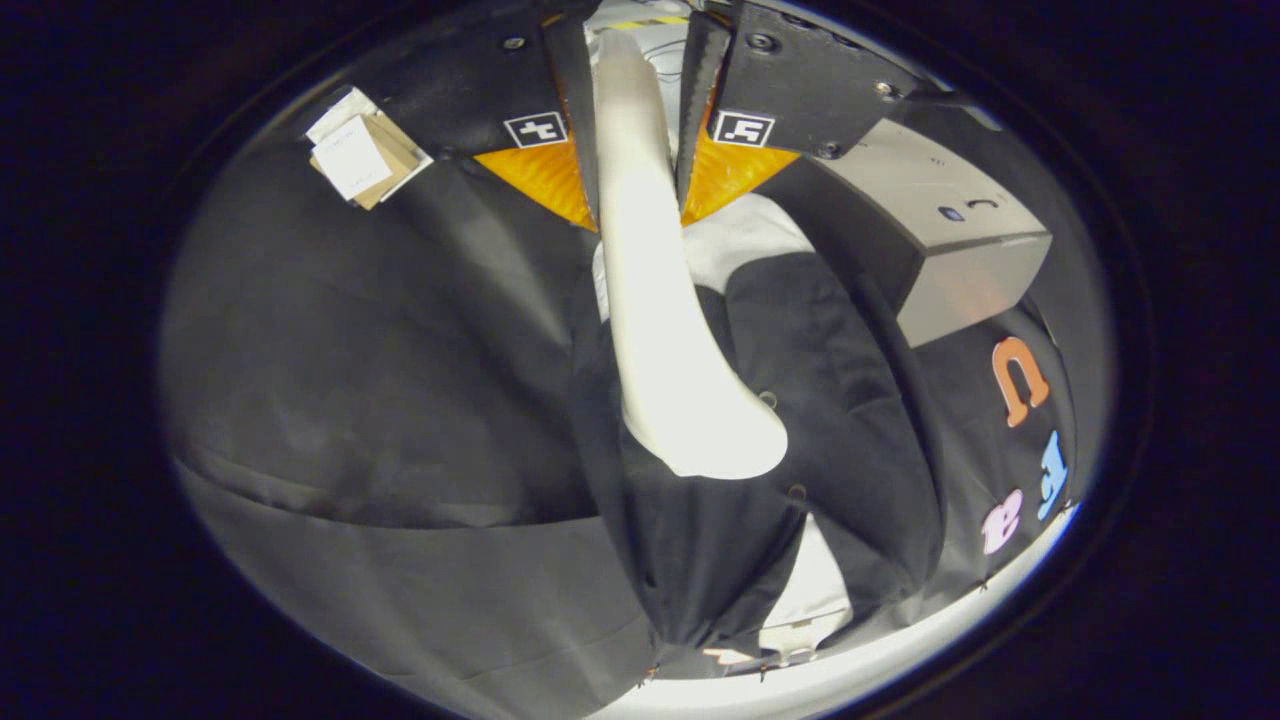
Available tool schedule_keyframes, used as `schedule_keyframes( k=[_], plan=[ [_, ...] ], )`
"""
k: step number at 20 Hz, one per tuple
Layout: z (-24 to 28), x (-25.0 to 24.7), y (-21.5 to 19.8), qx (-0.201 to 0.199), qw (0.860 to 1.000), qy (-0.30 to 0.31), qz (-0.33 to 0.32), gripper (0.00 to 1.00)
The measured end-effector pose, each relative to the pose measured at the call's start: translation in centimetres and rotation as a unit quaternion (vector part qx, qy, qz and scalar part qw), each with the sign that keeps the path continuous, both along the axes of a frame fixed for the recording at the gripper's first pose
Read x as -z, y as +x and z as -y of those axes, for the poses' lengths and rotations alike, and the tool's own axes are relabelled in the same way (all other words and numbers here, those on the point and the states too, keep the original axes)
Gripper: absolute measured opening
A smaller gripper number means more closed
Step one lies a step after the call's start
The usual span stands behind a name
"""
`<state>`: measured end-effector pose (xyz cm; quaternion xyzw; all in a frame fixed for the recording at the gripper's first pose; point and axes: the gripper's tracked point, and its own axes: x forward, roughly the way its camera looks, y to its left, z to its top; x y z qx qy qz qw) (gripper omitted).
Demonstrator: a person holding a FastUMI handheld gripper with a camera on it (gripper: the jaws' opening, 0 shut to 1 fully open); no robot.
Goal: Iron the clothes twice with a garment steamer, once on the left side and once on the right side.
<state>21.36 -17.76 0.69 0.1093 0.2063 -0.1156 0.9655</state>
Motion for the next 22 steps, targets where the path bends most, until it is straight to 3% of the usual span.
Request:
schedule_keyframes(
  k=[5, 10, 18, 22],
  plan=[
    [3.6, -6.1, 1.8, 0.006, 0.999, 0.010, 0.046, 0.40],
    [6.2, -13.9, 6.2, 0.002, 0.995, 0.000, 0.102, 0.40],
    [4.0, -24.5, 13.4, -0.051, 0.983, -0.025, 0.172, 0.40],
    [2.8, -27.2, 16.1, -0.051, 0.980, -0.048, 0.186, 0.40]
  ],
)
